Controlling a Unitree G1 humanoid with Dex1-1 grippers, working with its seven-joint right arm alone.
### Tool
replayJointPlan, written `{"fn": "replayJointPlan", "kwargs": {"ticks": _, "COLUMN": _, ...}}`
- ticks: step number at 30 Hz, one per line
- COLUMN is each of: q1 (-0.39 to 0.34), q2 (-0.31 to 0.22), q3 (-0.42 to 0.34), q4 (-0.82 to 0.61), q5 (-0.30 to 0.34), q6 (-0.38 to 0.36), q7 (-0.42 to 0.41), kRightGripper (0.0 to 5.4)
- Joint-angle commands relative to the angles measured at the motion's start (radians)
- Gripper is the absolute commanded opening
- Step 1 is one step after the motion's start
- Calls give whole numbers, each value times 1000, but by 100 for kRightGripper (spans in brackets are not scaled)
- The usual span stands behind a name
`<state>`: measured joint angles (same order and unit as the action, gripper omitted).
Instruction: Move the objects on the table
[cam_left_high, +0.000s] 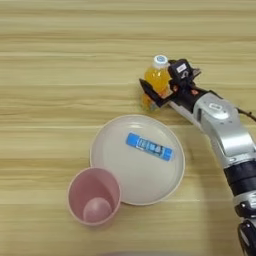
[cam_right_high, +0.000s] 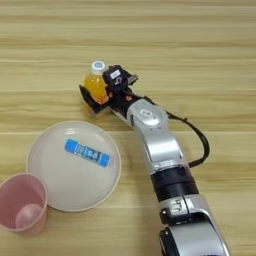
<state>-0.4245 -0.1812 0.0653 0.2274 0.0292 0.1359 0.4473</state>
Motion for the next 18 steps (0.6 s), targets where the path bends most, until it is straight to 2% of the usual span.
{"fn": "replayJointPlan", "kwargs": {"ticks": 1, "q1": -72, "q2": 5, "q3": -38, "q4": -92, "q5": 59, "q6": -50, "q7": 4, "kRightGripper": 538}}
{"fn": "replayJointPlan", "kwargs": {"ticks": 12, "q1": -39, "q2": 30, "q3": -81, "q4": -250, "q5": 189, "q6": -137, "q7": 55, "kRightGripper": 538}}
{"fn": "replayJointPlan", "kwargs": {"ticks": 18, "q1": -2, "q2": 22, "q3": -65, "q4": -389, "q5": 209, "q6": -175, "q7": 73, "kRightGripper": 538}}
